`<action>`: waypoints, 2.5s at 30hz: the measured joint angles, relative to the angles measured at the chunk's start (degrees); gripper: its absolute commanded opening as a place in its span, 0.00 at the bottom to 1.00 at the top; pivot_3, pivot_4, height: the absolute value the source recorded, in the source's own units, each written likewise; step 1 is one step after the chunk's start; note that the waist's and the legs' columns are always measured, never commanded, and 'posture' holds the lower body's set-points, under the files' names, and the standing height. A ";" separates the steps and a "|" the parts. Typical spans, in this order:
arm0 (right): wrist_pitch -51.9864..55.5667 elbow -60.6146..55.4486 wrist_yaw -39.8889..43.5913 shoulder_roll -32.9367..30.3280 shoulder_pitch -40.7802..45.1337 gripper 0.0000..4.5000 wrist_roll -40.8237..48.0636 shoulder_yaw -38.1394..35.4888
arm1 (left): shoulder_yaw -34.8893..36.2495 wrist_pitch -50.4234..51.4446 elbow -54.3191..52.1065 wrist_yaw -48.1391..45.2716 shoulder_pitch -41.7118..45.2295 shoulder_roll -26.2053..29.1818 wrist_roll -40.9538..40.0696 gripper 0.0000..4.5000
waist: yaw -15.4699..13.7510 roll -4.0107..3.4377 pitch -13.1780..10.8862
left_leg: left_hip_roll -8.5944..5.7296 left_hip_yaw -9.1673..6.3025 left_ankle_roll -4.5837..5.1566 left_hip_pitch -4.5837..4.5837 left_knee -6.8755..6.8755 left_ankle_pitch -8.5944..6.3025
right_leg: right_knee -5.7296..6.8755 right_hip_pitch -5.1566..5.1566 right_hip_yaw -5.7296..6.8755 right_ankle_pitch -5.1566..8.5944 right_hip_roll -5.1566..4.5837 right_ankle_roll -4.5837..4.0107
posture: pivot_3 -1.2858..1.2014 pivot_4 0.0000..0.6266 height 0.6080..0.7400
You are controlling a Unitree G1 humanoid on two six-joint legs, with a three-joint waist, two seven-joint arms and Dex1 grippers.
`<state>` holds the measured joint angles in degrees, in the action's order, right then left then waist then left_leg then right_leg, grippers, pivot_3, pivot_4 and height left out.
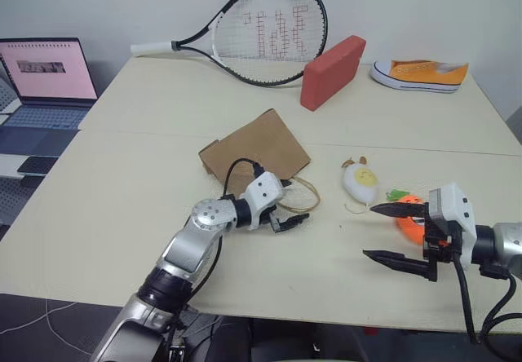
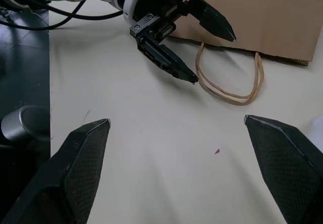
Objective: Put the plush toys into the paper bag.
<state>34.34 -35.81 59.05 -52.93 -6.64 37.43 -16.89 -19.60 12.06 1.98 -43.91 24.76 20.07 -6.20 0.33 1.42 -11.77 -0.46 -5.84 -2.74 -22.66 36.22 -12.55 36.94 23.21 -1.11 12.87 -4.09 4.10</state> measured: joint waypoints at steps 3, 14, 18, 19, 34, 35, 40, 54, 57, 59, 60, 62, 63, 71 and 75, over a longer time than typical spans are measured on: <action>0.03 -0.83 -0.78 0.31 -1.63 1.00 0.32 -0.12 | -0.29 -2.00 2.59 -0.29 1.10 -0.93 1.22 0.87 | -0.06 0.00 0.00 | 0.00 -0.03 0.00 0.00 0.00 0.00 | 0.00 0.00 0.03 0.00 0.00 0.00 | 0.52 0.24 1.00; -1.95 -1.65 -1.74 1.83 -5.58 1.00 -0.37 -0.41 | -0.42 -5.49 7.59 -4.42 2.95 -2.08 2.39 0.11 | -0.15 0.00 0.00 | -0.01 -0.07 0.00 -0.03 0.04 0.00 | 0.00 0.00 0.05 -0.01 0.00 0.02 | 0.52 0.24 1.00; -3.45 -1.65 -2.65 2.66 -5.62 1.00 -1.28 0.15 | -0.37 -5.20 7.43 -6.43 2.94 -1.35 2.08 0.00 | -0.14 0.00 0.00 | -0.01 -0.07 0.00 -0.02 0.04 0.00 | 0.01 0.00 0.07 -0.01 0.00 0.02 | 0.52 0.24 1.00; -3.67 -1.63 -3.00 2.99 -5.47 1.00 -1.74 0.31 | -0.29 -4.91 7.13 -6.97 2.93 -1.05 1.91 0.00 | -0.13 0.00 0.00 | -0.01 -0.07 0.00 -0.03 0.04 0.00 | 0.01 0.00 0.06 -0.01 0.00 0.02 | 0.52 0.24 1.00; -1.26 -1.25 -9.22 5.21 0.80 1.00 -3.52 5.39 | 9.04 9.59 -4.51 -14.18 4.85 6.02 -10.95 0.00 | -0.06 -0.01 0.00 | -0.01 -0.17 0.00 -0.05 0.04 0.00 | 0.01 -0.01 0.14 0.00 0.00 0.01 | 0.52 0.24 1.00; -1.26 -1.25 -9.27 5.27 0.76 1.00 -3.52 5.55 | 8.93 8.82 -4.50 -14.17 4.79 6.33 -10.35 0.00 | -0.07 -0.01 0.00 | -0.01 -0.17 0.00 -0.06 0.04 0.00 | 0.01 -0.01 0.14 0.00 0.00 0.01 | 0.52 0.24 1.00; -1.26 -1.26 -9.51 5.51 0.55 1.00 -3.49 5.94 | 6.28 4.63 -4.23 -14.04 2.59 5.60 -7.73 0.14 | -0.17 0.00 0.00 | -0.01 -0.19 0.00 -0.08 0.05 0.00 | -0.01 0.00 0.14 0.00 0.00 0.00 | 0.52 0.24 1.00; -1.22 -1.64 -9.42 5.02 0.33 1.00 -3.64 6.95 | -0.77 -5.33 8.40 -8.28 5.74 -0.75 4.14 0.75 | -0.10 -0.01 0.01 | -0.02 -0.19 0.00 -0.09 0.09 0.00 | 0.01 0.00 0.13 -0.01 0.01 0.02 | 0.52 0.24 1.00; -1.13 -1.67 -9.59 4.98 0.66 1.00 -3.64 6.95 | -0.73 -6.73 11.77 -7.23 6.12 -2.55 4.61 0.71 | -0.22 -0.01 0.01 | -0.03 -0.22 0.00 -0.12 0.09 0.00 | 0.00 0.00 0.16 -0.01 0.01 0.02 | 0.52 0.24 1.00; -0.97 -1.76 -9.79 4.98 0.67 1.00 -3.63 6.96 | -0.43 -7.29 13.47 -6.68 6.44 -3.55 4.59 0.62 | -0.23 -0.01 0.01 | -0.03 -0.22 0.00 -0.13 0.10 0.00 | -0.01 0.00 0.15 -0.02 0.01 0.03 | 0.52 0.24 1.00; -0.85 -1.92 -10.05 4.98 0.67 1.00 -3.62 6.95 | -0.20 -7.49 14.21 -6.63 6.77 -3.96 4.52 0.55 | -0.23 -0.01 0.01 | -0.03 -0.22 0.00 -0.13 0.10 0.00 | 0.00 0.00 0.16 -0.02 0.01 0.03 | 0.52 0.24 1.00; -0.69 -2.23 -10.43 4.98 0.66 1.00 -3.57 6.95 | 0.18 -7.59 14.64 -6.75 7.10 -4.40 4.22 0.41 | -0.19 -0.01 0.01 | -0.03 -0.22 0.00 -0.12 0.10 0.00 | 0.00 0.00 0.16 -0.02 0.01 0.03 | 0.52 0.24 1.00; -0.58 -2.24 -10.53 4.98 0.66 1.00 -3.55 6.95 | 0.37 -7.69 14.75 -6.85 7.20 -4.68 4.00 0.34 | -0.19 -0.01 0.01 | -0.03 -0.22 0.00 -0.12 0.10 0.00 | 0.00 0.00 0.16 -0.02 0.01 0.03 | 0.52 0.24 1.00; 0.02 -3.10 -11.65 5.01 0.64 1.00 -3.50 6.96 | 0.38 -7.62 14.75 -10.36 7.19 -4.23 2.63 0.00 | -0.18 -0.01 0.01 | -0.03 -0.22 0.00 -0.12 0.10 0.00 | 0.00 0.00 0.16 -0.02 0.01 0.03 | 0.52 0.24 1.00; 0.06 -3.18 -11.93 5.17 0.66 1.00 -3.49 7.02 | 0.53 -5.88 11.50 -12.32 6.36 -2.91 1.10 0.00 | -0.18 -0.01 0.01 | -0.03 -0.23 0.00 -0.13 0.10 0.00 | 0.00 0.00 0.16 -0.02 0.01 0.03 | 0.52 0.24 1.00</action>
<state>34.40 -38.99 47.12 -47.75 -5.98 33.94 -9.87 -19.07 6.18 13.48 -56.23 31.12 17.17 -5.10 0.14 1.41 -11.76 -0.49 -6.07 -2.73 -22.79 36.32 -12.55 36.94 23.21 -0.95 12.85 -4.08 4.13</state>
